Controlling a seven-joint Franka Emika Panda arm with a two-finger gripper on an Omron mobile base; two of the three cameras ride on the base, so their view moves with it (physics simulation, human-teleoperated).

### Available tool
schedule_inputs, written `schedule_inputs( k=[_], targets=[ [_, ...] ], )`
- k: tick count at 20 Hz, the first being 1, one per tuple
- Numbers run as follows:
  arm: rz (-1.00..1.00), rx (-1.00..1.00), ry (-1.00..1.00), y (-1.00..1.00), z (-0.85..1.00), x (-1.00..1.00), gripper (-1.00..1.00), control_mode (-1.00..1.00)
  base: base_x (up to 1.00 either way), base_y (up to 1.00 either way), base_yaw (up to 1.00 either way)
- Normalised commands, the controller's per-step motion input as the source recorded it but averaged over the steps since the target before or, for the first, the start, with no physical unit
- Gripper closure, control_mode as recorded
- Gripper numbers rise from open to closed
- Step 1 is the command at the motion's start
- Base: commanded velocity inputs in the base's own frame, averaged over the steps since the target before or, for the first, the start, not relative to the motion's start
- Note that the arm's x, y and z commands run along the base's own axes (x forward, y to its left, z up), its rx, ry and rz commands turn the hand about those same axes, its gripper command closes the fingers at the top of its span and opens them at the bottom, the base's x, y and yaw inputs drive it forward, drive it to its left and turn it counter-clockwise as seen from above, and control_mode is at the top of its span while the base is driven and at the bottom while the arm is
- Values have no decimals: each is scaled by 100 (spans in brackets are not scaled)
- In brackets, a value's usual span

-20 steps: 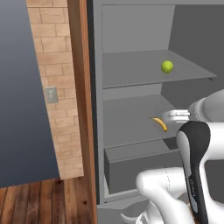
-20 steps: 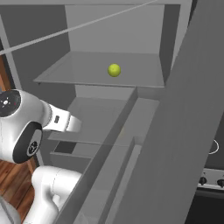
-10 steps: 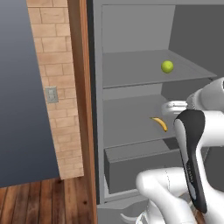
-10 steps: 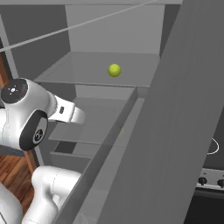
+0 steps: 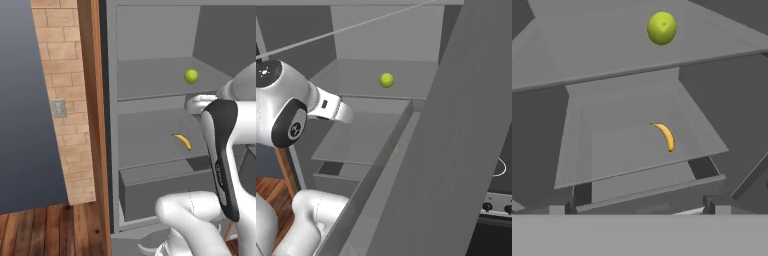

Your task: Retrieve the pear and banana from the fridge and place them into the bowl on the dining table.

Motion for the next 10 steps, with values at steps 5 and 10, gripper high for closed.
schedule_inputs(
  k=[5,10],
  targets=[
    [-2,0,-12,-4,2,22,-100,-100,0,0,0],
    [-5,0,-22,-18,0,29,-100,-100,0,0,0]
  ],
)
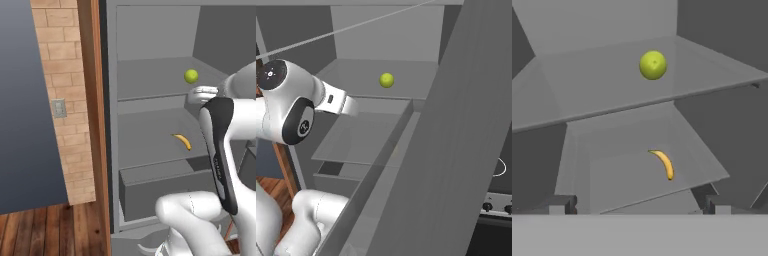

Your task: Retrieve the pear and banana from the fridge and place them into the bowl on the dining table.

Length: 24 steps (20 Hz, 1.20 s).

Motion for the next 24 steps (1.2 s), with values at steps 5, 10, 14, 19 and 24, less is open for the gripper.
schedule_inputs(
  k=[5,10,14,19,24],
  targets=[
    [-7,-1,-19,-14,9,22,-100,-100,0,0,0],
    [-9,0,0,-16,30,22,-100,-100,0,0,0],
    [-4,0,0,-10,32,38,-100,-100,0,0,0],
    [0,0,9,-9,20,49,-100,-100,0,0,0],
    [0,0,19,-12,-6,49,-100,-100,0,0,0]
  ],
)
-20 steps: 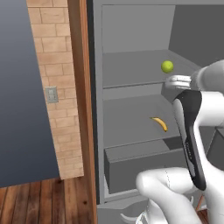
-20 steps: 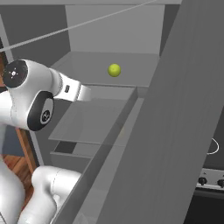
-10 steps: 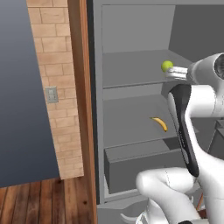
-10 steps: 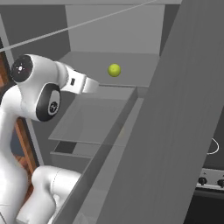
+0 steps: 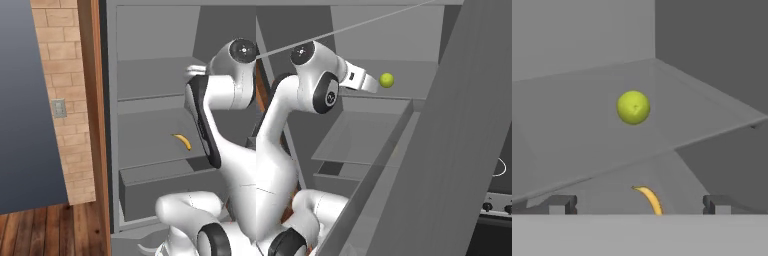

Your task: Retrieve the pear and banana from the fridge and place them into the bowl on the dining table.

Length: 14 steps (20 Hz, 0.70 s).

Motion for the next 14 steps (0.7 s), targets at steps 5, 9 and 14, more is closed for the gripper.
schedule_inputs(
  k=[5,9,14],
  targets=[
    [0,0,7,-18,-8,54,-100,-100,0,0,0],
    [0,0,3,-23,-8,53,-100,-100,0,0,0],
    [0,0,2,-20,-18,51,-100,-100,0,0,0]
  ],
)
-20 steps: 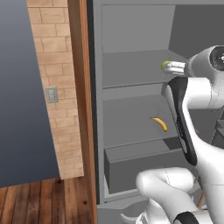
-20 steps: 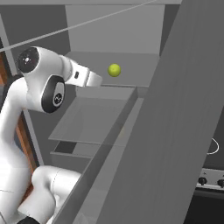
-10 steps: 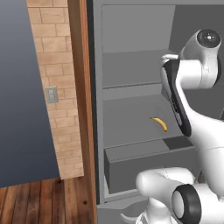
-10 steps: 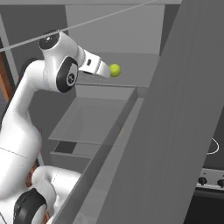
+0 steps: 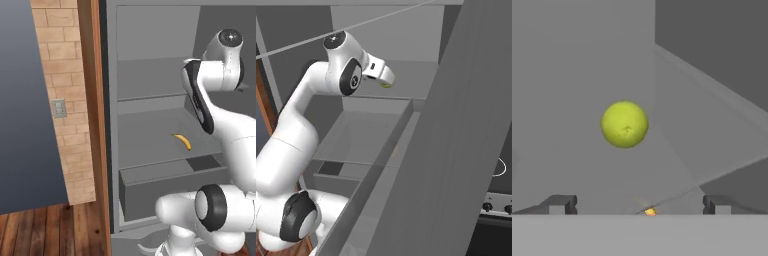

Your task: Retrieve the pear and banana from the fridge and place them into the bowl on the dining table.

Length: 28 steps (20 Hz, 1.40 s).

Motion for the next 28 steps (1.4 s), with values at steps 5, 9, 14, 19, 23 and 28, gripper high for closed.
schedule_inputs(
  k=[5,9,14,19,23,28],
  targets=[
    [0,0,1,-8,-17,60,-100,-100,0,0,0],
    [0,0,0,-3,-4,57,-100,-100,0,0,0],
    [0,0,3,-13,0,51,-100,-100,0,0,0],
    [0,0,5,-14,-1,34,-100,-100,0,0,0],
    [0,0,5,0,-10,4,-100,-100,0,0,0],
    [0,0,6,0,-15,0,-100,-100,0,0,0]
  ],
)
